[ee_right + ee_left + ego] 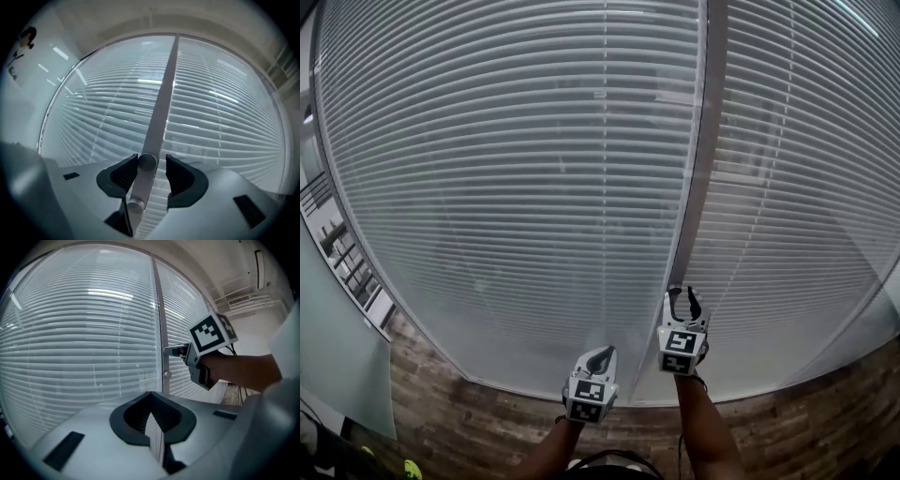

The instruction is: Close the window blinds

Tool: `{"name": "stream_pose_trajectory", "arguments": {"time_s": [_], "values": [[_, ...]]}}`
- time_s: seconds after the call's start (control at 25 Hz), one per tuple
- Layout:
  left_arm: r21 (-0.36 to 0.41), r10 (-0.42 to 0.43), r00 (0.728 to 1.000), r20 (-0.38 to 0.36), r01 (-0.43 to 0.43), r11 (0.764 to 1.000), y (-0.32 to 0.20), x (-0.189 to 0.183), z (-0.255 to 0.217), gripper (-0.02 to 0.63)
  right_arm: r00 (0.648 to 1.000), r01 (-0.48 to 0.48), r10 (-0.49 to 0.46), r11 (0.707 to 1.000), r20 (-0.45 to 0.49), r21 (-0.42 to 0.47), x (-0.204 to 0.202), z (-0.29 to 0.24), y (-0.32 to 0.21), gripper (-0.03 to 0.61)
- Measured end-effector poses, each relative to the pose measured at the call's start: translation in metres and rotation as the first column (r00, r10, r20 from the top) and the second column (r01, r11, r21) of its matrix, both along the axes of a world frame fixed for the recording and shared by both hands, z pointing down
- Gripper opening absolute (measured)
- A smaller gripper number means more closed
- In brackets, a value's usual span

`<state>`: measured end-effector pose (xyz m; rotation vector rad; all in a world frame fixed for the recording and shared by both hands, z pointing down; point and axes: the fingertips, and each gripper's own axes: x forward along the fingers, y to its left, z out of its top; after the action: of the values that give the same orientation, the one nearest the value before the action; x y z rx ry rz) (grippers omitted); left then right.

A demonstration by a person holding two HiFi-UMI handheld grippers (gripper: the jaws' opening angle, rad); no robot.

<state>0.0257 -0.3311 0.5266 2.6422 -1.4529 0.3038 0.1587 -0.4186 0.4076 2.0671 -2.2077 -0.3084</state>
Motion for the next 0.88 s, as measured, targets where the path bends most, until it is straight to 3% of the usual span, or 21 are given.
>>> {"name": "stream_pose_trajectory", "arguments": {"time_s": [0.08, 0.2, 0.28, 0.4, 0.48, 0.56, 0.68, 0.88], "values": [[0.003, 0.004, 1.0, -0.007, -0.004, 1.0, 0.001, 0.001, -0.003, -0.006, 0.998, -0.001, 0.003, 1.0, 0.058, -0.028, 0.004, 0.006, -0.004, 0.187], [0.008, 0.006, 1.0, -0.01, -0.006, 1.0, 0.002, 0.001, -0.003, -0.006, 0.998, 0.012, -0.01, 0.999, 0.063, -0.033, 0.005, 0.011, -0.009, 0.183], [0.009, -0.005, 1.0, 0.007, 0.005, 1.0, 0.002, -0.001, -0.002, -0.006, 0.996, 0.021, -0.018, 0.999, 0.082, -0.027, 0.005, 0.011, -0.01, 0.13], [-0.006, -0.007, 1.0, 0.002, 0.007, 1.0, 0.005, -0.004, -0.002, -0.006, 0.996, 0.032, -0.03, 0.999, 0.081, -0.028, 0.006, 0.011, -0.01, 0.129], [0.001, -0.012, 1.0, 0.003, 0.012, 1.0, 0.006, -0.006, -0.001, -0.006, 0.999, 0.029, -0.029, 0.999, 0.016, -0.026, 0.004, 0.01, -0.008, 0.127], [0.012, -0.021, 1.0, 0.007, 0.021, 1.0, 0.006, -0.009, -0.002, -0.006, 0.984, 0.011, -0.014, 1.0, -0.178, -0.013, 0.0, 0.009, -0.009, 0.127], [0.004, -0.031, 1.0, 0.0, 0.031, 1.0, 0.007, -0.013, 0.001, -0.006, 0.87, -0.014, 0.016, 1.0, -0.494, 0.007, -0.005, 0.013, -0.01, 0.126], [0.015, -0.049, 0.999, 0.011, 0.049, 0.999, 0.006, -0.023, 0.007, -0.006, 0.688, -0.03, 0.028, 0.999, -0.725, 0.011, -0.008, 0.018, -0.011, 0.126]]}}
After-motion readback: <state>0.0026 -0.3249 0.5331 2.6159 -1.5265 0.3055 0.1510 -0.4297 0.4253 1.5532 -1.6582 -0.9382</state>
